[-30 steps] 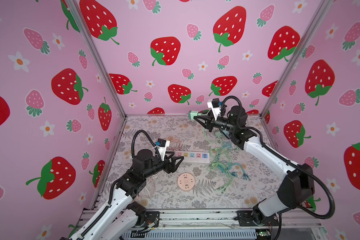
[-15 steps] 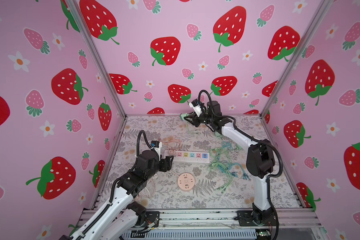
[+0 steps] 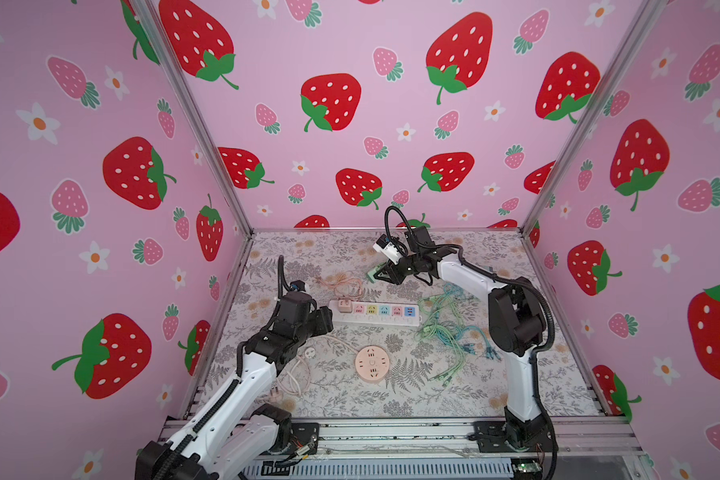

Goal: Insert the plug

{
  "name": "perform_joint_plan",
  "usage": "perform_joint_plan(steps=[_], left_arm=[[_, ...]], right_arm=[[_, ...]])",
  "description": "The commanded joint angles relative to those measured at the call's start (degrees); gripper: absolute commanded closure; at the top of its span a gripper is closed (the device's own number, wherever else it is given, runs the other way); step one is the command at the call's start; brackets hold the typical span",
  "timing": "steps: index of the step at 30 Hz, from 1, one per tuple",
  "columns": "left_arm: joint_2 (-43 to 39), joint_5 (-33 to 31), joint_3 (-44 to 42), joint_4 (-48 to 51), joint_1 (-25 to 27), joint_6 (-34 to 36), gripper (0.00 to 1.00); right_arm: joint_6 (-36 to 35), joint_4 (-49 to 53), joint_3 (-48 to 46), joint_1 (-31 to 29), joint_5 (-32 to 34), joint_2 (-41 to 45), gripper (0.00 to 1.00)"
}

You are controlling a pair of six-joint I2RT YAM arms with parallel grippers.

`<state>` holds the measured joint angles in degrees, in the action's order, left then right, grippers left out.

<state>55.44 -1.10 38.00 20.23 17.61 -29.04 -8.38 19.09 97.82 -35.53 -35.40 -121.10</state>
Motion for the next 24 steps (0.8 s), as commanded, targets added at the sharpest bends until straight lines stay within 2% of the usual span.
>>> perform_joint_plan(steps=[1, 10, 19, 24], left_arm=[[2.64, 5.32, 0.8, -2.87, -2.31, -1.82, 0.3], [12.85, 11.64, 3.16, -5.66, -5.81, -0.77, 0.36], [21.79, 14.24, 4.95, -8.27, -7.21, -1.2, 0.46], [24.8, 14.37, 5.51, -9.26, -7.67, -1.03, 0.49]], right_arm=[[-6.03, 7.72, 2.59, -0.65, 0.41, 1.62, 0.96], [-12.77, 17.42, 8.08, -4.04, 4.73, -0.88, 0.96], [-18.18, 25.8, 12.67, -6.47, 9.61, -3.87, 0.97], [-19.88, 28.32, 13.45, -7.0, 10.76, -4.5, 0.97]])
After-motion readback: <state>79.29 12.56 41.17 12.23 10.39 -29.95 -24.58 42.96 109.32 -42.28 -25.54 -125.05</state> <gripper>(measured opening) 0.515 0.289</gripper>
